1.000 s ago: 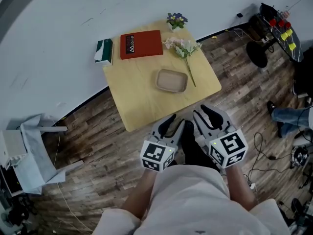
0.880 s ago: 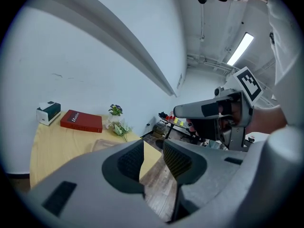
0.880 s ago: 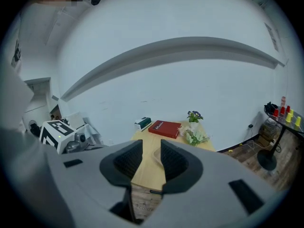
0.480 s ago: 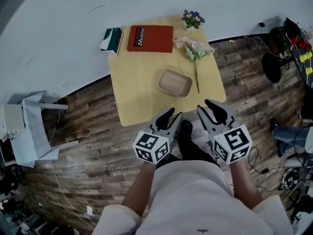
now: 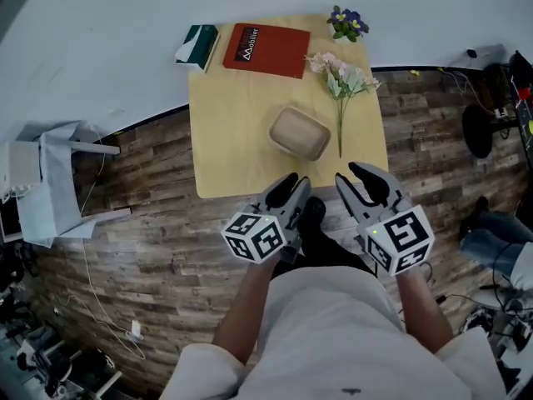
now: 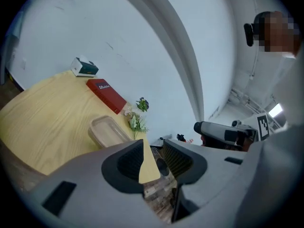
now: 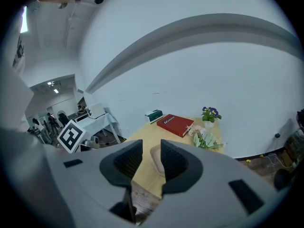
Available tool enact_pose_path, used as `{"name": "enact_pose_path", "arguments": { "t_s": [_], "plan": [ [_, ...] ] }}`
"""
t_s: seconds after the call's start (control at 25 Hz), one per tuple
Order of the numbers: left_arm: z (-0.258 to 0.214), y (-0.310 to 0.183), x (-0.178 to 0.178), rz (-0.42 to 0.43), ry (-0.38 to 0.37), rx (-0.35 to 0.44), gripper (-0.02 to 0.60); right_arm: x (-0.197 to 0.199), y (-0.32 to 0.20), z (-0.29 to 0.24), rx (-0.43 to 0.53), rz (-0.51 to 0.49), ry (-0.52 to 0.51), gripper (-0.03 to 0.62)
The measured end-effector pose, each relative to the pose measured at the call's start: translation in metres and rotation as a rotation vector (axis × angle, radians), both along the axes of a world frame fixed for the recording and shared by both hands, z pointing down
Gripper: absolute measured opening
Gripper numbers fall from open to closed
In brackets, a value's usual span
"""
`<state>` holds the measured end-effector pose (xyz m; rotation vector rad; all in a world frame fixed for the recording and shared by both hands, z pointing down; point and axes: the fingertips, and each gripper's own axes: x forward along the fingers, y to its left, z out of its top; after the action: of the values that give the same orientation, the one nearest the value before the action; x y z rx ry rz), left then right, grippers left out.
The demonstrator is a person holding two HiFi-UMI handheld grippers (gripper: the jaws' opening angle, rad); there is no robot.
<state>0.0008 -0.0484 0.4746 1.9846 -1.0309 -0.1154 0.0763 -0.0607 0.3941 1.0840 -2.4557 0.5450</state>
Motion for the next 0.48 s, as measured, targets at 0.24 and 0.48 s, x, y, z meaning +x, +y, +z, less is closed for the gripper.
{"name": "enact_pose_path", "arguments": {
  "t_s": [0.24,0.48],
  "plan": [
    [0.005,-0.005,0.0,-0.112,0.131,-0.061,0.118,0.006,-0.002,0.01,-0.018,-0.038,-0.012,0.123],
    [0.017,-0.003,-0.011,-0.204,0.244,-0.134,0.118,0.006,-0.005,0.014,-0.024,-0.049,-0.022,0.123]
  ]
}}
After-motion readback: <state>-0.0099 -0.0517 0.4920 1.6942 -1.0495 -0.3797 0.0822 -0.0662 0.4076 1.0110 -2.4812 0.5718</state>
